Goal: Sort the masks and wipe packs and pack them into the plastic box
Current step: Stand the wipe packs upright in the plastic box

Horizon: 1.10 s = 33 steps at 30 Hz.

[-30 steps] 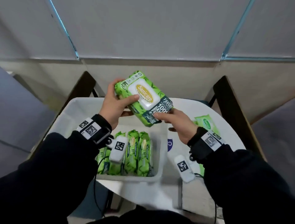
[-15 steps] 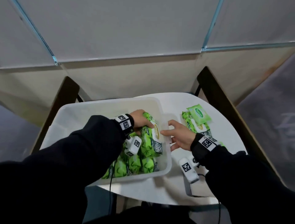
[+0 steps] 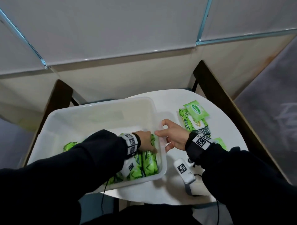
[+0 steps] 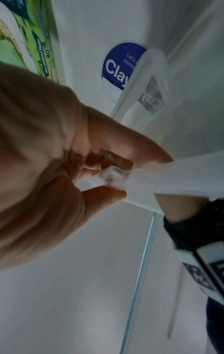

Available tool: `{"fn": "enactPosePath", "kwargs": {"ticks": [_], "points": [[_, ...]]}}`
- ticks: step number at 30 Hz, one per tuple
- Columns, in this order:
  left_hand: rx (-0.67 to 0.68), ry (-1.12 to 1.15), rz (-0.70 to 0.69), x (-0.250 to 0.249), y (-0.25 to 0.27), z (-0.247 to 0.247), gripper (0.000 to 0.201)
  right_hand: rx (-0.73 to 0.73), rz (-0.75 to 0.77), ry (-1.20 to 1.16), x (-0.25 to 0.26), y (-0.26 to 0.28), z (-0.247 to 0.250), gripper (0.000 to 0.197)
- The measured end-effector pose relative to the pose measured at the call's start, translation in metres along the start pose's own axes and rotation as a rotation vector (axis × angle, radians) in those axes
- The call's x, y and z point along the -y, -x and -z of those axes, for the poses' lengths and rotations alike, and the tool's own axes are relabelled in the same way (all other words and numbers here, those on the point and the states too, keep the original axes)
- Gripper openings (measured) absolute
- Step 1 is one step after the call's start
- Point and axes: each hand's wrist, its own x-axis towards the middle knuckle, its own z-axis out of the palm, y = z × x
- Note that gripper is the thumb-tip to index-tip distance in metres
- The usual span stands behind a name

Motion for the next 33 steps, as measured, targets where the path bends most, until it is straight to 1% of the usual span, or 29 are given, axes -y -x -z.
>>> {"fn": "enactPosePath", "kwargs": {"ticks": [1, 3, 4, 6, 8, 10, 11, 13, 14, 15, 17, 18, 20, 22, 24, 25, 28, 29, 30, 31, 32, 33], "points": [[0.028, -0.033, -0.018, 0.002, 0.002, 0.006, 0.081, 0.007, 0.000, -0.013, 0.000, 0.000, 0.000, 0.024], [0.014, -0.175, 0.006, 0.007, 0.003, 0.017, 0.106, 0.017, 0.000, -0.024, -0.001, -0.001, 0.001, 0.025], [0.010, -0.203, 0.032, 0.008, 0.003, 0.016, 0.116, 0.023, -0.004, -0.028, -0.002, -0.002, 0.002, 0.025], [0.055, -0.129, 0.064, 0.008, 0.000, 0.003, 0.124, 0.039, -0.009, -0.028, -0.003, -0.002, 0.003, 0.025], [0.052, -0.092, 0.079, 0.004, -0.002, -0.008, 0.127, 0.059, -0.011, -0.023, -0.002, -0.003, 0.005, 0.024], [0.035, -0.058, 0.072, 0.003, 0.002, -0.009, 0.126, 0.067, -0.013, -0.018, -0.002, -0.002, 0.005, 0.022], [0.052, -0.019, 0.052, 0.006, 0.004, -0.005, 0.123, 0.062, -0.009, -0.016, -0.001, -0.002, 0.004, 0.021], [0.089, 0.131, 0.030, 0.022, 0.011, 0.008, 0.120, 0.026, 0.000, 0.007, 0.002, -0.001, 0.001, 0.018], [0.079, 0.199, 0.059, 0.037, 0.016, 0.014, 0.122, 0.007, 0.008, 0.030, 0.002, -0.002, -0.001, 0.017], [0.072, 0.220, 0.114, 0.054, 0.023, 0.020, 0.123, -0.014, 0.023, 0.062, 0.003, -0.001, -0.005, 0.016], [0.109, 0.172, 0.234, 0.090, 0.035, 0.021, 0.123, -0.070, 0.068, 0.128, 0.003, -0.001, -0.015, 0.014], [0.133, 0.154, 0.265, 0.104, 0.039, 0.015, 0.122, -0.087, 0.085, 0.136, 0.002, -0.001, -0.018, 0.016], [0.122, 0.189, 0.267, 0.118, 0.046, 0.000, 0.122, -0.103, 0.102, 0.137, 0.000, -0.004, -0.024, 0.017], [0.082, 0.230, 0.258, 0.118, 0.046, -0.011, 0.122, -0.114, 0.126, 0.149, -0.001, -0.004, -0.028, 0.018], [0.070, 0.219, 0.243, 0.114, 0.045, -0.015, 0.119, -0.120, 0.139, 0.157, -0.001, -0.005, -0.030, 0.019], [0.073, 0.202, 0.235, 0.112, 0.045, -0.015, 0.117, -0.123, 0.147, 0.155, 0.000, -0.004, -0.032, 0.022], [0.126, 0.157, 0.211, 0.114, 0.044, -0.015, 0.114, -0.141, 0.110, 0.155, 0.001, -0.004, -0.034, 0.049], [0.151, 0.149, 0.198, 0.116, 0.044, -0.013, 0.114, -0.130, 0.102, 0.159, 0.001, -0.005, -0.034, 0.052], [0.170, 0.151, 0.178, 0.118, 0.043, -0.010, 0.115, -0.122, 0.097, 0.166, 0.002, -0.004, -0.034, 0.049], [0.182, 0.168, 0.151, 0.117, 0.043, -0.005, 0.113, -0.117, 0.098, 0.177, 0.004, -0.002, -0.034, 0.039], [0.179, 0.220, 0.127, 0.114, 0.042, -0.001, 0.108, -0.116, 0.096, 0.188, 0.005, -0.001, -0.033, 0.027], [0.174, 0.279, 0.097, 0.109, 0.040, 0.004, 0.099, -0.118, 0.093, 0.194, 0.006, -0.001, -0.032, 0.022]]}}
